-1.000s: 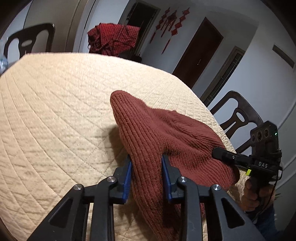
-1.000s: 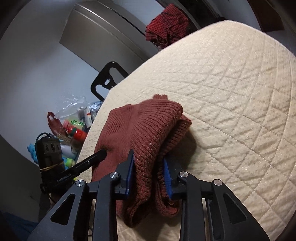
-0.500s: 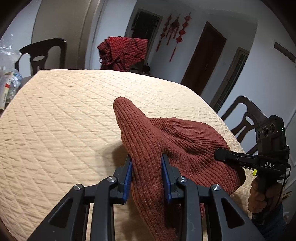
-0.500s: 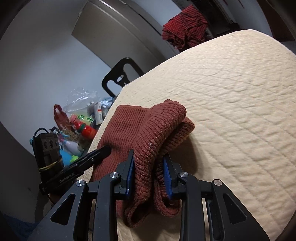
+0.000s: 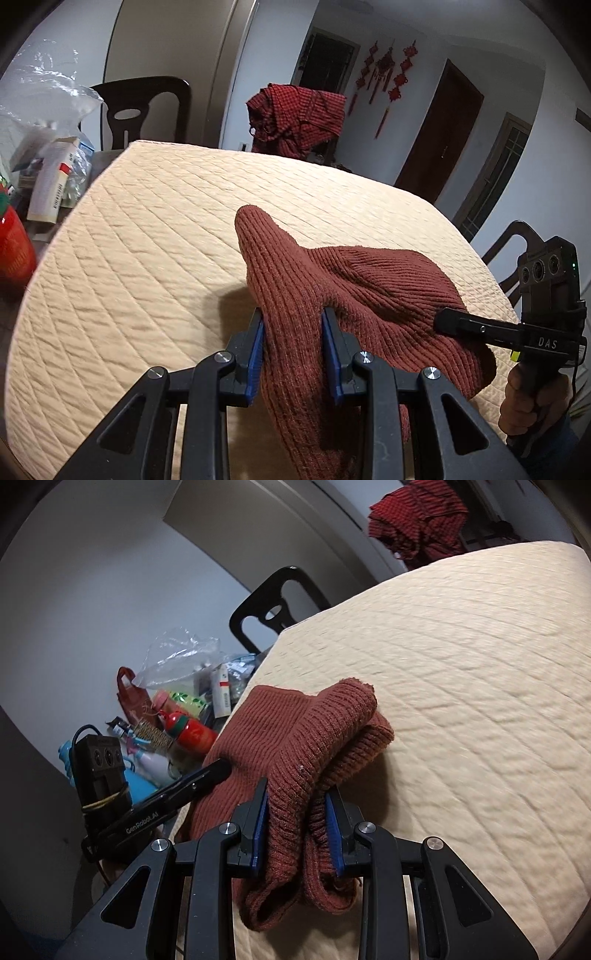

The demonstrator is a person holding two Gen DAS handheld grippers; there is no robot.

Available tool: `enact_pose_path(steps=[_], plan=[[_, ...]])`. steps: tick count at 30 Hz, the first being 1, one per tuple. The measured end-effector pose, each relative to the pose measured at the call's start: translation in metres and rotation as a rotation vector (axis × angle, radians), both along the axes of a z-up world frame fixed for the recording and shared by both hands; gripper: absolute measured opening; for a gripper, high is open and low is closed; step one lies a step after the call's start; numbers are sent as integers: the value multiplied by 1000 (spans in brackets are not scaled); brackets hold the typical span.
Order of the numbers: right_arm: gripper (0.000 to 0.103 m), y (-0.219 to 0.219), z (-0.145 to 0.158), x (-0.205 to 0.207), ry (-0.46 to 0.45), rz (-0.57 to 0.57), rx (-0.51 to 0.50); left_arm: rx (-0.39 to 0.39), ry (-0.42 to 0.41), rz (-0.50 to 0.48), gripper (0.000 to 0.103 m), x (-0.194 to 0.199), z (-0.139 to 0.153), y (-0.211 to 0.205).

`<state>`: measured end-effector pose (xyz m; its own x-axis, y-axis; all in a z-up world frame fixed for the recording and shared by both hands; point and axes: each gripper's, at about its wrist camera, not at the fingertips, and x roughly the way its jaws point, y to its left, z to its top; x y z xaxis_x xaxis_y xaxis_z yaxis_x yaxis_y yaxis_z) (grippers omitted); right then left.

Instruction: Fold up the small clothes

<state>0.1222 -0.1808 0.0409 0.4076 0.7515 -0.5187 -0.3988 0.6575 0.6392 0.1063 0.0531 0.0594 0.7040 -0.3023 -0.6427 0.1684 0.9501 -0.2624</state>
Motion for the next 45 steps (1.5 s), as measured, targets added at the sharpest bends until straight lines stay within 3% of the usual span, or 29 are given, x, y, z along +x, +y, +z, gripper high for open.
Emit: enact_pose_path(steps=[4, 8, 11, 16, 19, 23, 27, 36, 40, 45], plan=[[28, 14, -9, 10, 9, 13, -9, 1, 14, 11, 31, 6, -10, 17], [32, 18, -26, 15, 55, 6, -61, 13, 80, 40, 36, 11, -34, 28], [34, 11, -29, 11, 70, -3, -80, -14, 72, 59, 38, 3, -35, 35], [34, 2, -5, -9, -31, -40, -146, 51, 5, 108, 37, -25, -15, 29], [34, 9, 12, -25, -112, 6, -177, 43, -25, 72, 37, -46, -9, 18], [20, 32, 5, -41, -139, 130, -275, 39, -8, 42, 37, -53, -17, 13], [2, 30, -13, -39, -121, 125, -336, 68, 36, 47, 37, -51, -34, 8], [6, 26, -4, -53, -142, 93, -370, 115, 40, 86, 37, -56, -27, 0], [6, 26, 0, -62, -160, 78, -392, 172, 38, 114, 38, -64, -24, -9], [16, 23, 5, -70, -163, 53, -389, 178, 37, 140, 46, -74, -21, -13]])
